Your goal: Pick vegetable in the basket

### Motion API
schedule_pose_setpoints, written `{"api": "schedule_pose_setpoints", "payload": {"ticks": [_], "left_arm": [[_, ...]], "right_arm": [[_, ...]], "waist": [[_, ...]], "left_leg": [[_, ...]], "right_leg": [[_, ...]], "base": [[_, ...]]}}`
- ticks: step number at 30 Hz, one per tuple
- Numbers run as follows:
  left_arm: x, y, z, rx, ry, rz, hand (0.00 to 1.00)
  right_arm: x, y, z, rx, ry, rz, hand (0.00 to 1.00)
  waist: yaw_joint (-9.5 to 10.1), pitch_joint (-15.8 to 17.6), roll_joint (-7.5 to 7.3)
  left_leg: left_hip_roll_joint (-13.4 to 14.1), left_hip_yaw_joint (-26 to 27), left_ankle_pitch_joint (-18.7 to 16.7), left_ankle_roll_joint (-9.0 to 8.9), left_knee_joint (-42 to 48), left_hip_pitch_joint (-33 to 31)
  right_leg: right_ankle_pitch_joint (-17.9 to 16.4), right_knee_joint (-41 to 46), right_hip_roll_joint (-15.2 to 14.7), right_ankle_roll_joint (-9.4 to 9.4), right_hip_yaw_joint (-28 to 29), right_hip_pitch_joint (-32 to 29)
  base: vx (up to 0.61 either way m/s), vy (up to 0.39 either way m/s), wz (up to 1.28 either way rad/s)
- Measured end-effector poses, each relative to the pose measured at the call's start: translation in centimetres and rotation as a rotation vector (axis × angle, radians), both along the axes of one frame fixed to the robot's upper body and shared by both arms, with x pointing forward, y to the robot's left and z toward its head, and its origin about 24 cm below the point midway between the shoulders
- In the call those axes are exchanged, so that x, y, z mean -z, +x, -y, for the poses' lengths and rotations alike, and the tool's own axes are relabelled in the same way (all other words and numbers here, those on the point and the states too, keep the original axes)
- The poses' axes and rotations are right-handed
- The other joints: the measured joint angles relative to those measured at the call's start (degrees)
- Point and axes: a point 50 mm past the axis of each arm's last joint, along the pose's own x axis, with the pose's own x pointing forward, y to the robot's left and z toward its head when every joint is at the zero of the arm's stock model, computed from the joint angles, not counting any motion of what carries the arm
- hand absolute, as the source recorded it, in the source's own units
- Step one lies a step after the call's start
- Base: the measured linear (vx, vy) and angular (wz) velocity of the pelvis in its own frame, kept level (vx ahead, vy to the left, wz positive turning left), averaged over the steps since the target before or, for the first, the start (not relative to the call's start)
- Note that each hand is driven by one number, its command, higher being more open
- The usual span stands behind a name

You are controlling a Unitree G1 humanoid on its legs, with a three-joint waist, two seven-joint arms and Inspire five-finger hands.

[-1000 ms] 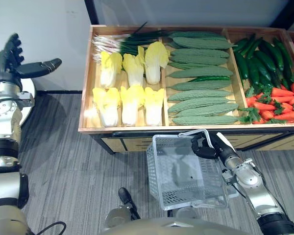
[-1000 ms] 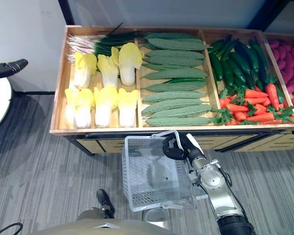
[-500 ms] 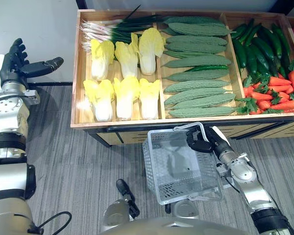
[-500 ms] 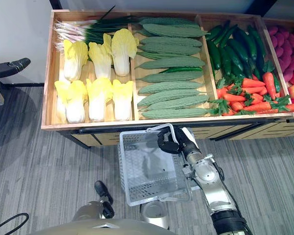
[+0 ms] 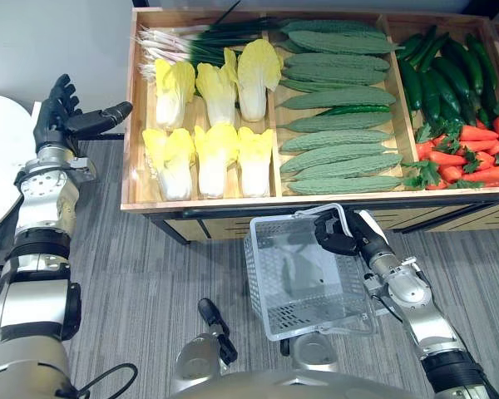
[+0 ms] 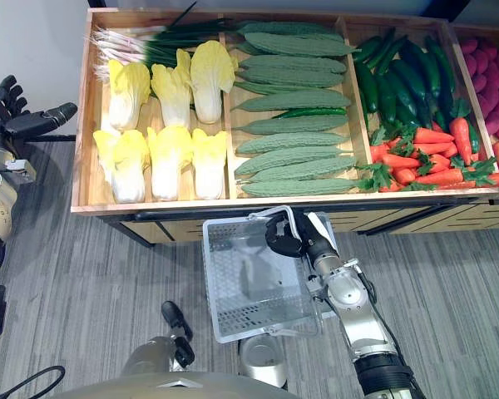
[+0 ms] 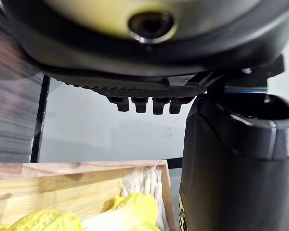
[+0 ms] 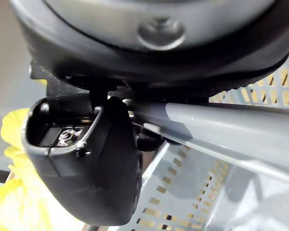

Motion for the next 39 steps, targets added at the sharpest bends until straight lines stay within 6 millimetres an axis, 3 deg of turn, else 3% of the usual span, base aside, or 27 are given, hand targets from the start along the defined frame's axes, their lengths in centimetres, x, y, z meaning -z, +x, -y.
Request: {"api": "schedule_pose_setpoints", "payload": {"ticks": [9,19,25,39], "left_arm": [[1.8,0.5,2.2,0.066,-0.033,-0.024,1.00],[2.6,0.2,3.0,0.094,-0.056,-0.021,1.00],[4.3,-0.1,3.6,0.108,-0.082,-0.052,1.00],[3.5,-0.1,3.5,0.101,-0.076,0.000,1.00]], "right_arm": [[-0.1,0.2,-0.2,0.003,-0.002,0.013,0.00],[-0.5,0.5,-0.4,-0.003,-0.003,0.031,0.00],[-0.6,0.7,-0.4,-0.006,-0.020,0.040,0.00],[-1.5,1.4,-0.8,-0.017,-0.019,0.091,0.00]], "waist": [[-0.12,0.6,0.26],[-0.26,2.2,0.61],[-0.10,2.9,0.66],[0.40,6.0,1.22]], "left_leg": [[0.0,-0.1,0.1,0.05,0.0,0.1],[0.0,0.3,0.1,0.01,0.1,0.1],[0.0,0.4,0.1,0.00,0.2,0.1],[0.1,0.9,-0.1,-0.35,0.2,-0.3]], "right_leg": [[0.0,0.2,0.0,0.00,0.0,0.0],[0.0,0.2,0.0,0.00,0.2,-0.2],[0.0,0.4,0.0,-0.01,0.3,-0.4],[-0.4,2.3,0.0,-0.48,0.7,-1.9]], "base": [[0.01,-0.005,0.00],[0.00,0.000,-0.01],[0.00,0.000,0.00],[0.00,-0.004,-0.01]]}}
